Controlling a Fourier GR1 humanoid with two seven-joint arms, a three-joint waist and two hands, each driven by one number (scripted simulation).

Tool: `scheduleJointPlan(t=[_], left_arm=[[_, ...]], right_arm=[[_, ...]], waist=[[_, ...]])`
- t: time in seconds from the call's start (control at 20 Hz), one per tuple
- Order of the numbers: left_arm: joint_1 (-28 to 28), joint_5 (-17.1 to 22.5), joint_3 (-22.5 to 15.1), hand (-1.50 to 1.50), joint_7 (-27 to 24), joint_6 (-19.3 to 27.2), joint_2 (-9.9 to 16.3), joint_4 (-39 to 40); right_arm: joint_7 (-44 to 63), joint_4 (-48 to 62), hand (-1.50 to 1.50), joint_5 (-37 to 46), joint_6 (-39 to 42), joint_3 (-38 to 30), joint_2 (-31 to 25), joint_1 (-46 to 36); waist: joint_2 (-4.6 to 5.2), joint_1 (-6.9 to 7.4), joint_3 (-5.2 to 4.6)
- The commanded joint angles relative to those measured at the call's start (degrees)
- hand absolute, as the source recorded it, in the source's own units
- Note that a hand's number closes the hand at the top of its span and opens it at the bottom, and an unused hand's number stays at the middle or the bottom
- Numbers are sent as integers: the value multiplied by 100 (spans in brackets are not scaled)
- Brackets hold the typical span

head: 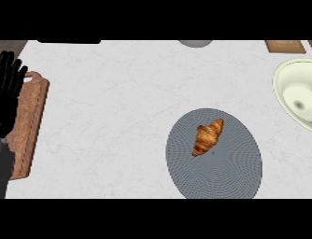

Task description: Pick the cupcake from the placemat and place it in the bowl

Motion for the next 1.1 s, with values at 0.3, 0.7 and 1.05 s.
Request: scheduleJointPlan(t=[0.3, 0.7, 1.05], left_arm=[[-220, 38, 28, 0, 191, 3, 12, 0], [-10, -45, 25, 0, -34, -5, -36, 9], [87, -141, -95, 0, -84, 46, -152, -130]], right_arm=[[413, 1254, -150, -84, -400, -275, 904, -142], [-11, 1640, -150, -1102, -375, -1366, 830, -529], [175, 1917, -150, -1800, -516, -2196, 66, -551]], waist=[[17, -47, 7], [39, 24, 16], [82, 78, 25]])
